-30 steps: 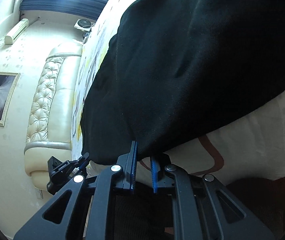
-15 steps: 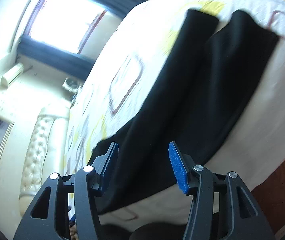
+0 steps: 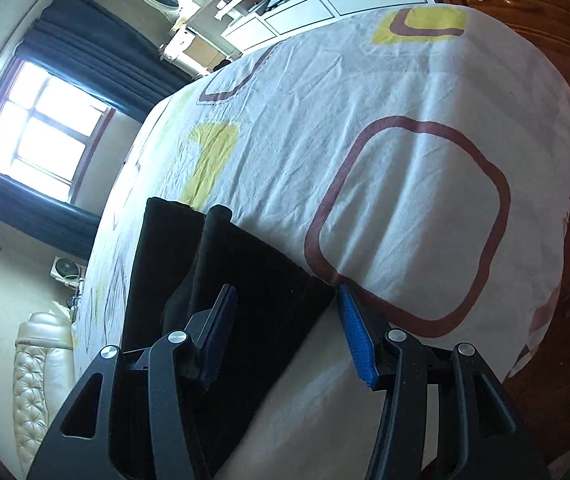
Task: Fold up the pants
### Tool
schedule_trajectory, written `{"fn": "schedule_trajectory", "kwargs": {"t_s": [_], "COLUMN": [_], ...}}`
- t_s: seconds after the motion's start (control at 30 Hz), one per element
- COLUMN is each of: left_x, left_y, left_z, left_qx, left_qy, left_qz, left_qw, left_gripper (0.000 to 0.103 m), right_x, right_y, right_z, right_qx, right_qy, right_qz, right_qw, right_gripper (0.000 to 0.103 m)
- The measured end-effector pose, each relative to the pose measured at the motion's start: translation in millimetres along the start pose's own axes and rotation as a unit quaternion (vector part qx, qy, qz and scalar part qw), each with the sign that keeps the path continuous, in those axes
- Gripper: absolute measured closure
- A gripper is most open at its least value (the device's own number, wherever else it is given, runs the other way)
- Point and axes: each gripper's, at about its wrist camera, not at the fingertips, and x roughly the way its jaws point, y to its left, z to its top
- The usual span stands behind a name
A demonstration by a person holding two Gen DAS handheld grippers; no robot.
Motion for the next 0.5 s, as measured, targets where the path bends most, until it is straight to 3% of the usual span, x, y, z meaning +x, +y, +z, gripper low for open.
{"fn": "schedule_trajectory", "kwargs": {"t_s": [0.03, 0.07, 0.2, 0.27, 0.33, 0.43, 0.5], "left_x": [1, 2, 4, 3, 3, 6, 8], "left_y": [-1, -1, -4, -6, -8, -11, -14], "left_z": [-1, -2, -5, -6, -9, -11, -13], "left_qx": [0.001, 0.0, -0.002, -0.002, 0.005, 0.026, 0.042], "left_qy": [-0.002, -0.003, -0.011, -0.015, -0.022, -0.025, -0.023], "left_qz": [0.003, 0.006, 0.02, 0.026, 0.029, 0.036, 0.043], "left_qw": [1.0, 1.0, 0.9997, 0.9995, 0.9993, 0.9987, 0.9979], "left_gripper": [0.007, 0.006, 0.005, 0.004, 0.003, 0.003, 0.003], "right_x": [1, 3, -13, -25, -19, -17, -23], "right_y": [4, 5, 30, 20, 1, -28, -35], "right_z": [-2, -2, -13, -8, -8, -8, -3], "right_qx": [-0.013, -0.023, -0.046, -0.039, -0.025, 0.028, 0.064], "right_qy": [0.001, 0.011, -0.007, -0.03, -0.019, -0.01, -0.026], "right_qz": [0.0, 0.014, 0.01, -0.006, -0.023, 0.036, 0.044], "right_qw": [1.0, 1.0, 0.999, 0.999, 0.999, 0.999, 0.997], "right_gripper": [0.08, 0.082, 0.084, 0.084, 0.089, 0.091, 0.091]}}
